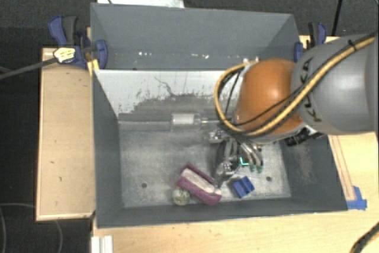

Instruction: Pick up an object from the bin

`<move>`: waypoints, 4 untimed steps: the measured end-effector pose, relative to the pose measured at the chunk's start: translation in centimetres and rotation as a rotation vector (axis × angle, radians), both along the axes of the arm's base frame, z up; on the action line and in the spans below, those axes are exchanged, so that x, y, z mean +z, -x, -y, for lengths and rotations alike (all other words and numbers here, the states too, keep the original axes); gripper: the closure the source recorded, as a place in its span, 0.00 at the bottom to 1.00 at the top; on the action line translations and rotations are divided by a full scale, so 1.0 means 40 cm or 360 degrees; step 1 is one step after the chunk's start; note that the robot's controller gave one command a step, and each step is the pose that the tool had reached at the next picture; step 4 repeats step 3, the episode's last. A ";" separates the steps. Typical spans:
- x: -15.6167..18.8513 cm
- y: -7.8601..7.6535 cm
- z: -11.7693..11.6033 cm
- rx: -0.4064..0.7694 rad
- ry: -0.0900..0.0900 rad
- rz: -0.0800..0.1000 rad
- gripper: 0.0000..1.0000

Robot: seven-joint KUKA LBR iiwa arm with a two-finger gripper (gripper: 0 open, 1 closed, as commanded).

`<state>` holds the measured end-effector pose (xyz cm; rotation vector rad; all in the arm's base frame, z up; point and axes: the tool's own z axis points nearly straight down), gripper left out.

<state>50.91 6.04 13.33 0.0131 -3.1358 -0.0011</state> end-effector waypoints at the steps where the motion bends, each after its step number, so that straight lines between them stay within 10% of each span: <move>1: -0.066 -0.016 0.203 0.0577 0.0003 0.0006 0.00; 2: -0.063 -0.017 0.195 0.0575 -0.0002 0.0009 1.00; 3: 0.186 -0.033 0.169 0.0537 0.0001 0.0024 1.00; 4: 0.186 -0.033 0.169 0.0537 0.0001 0.0024 1.00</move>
Offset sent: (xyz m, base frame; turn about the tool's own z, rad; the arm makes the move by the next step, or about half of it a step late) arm 0.0064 -0.0781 -0.0260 -0.3667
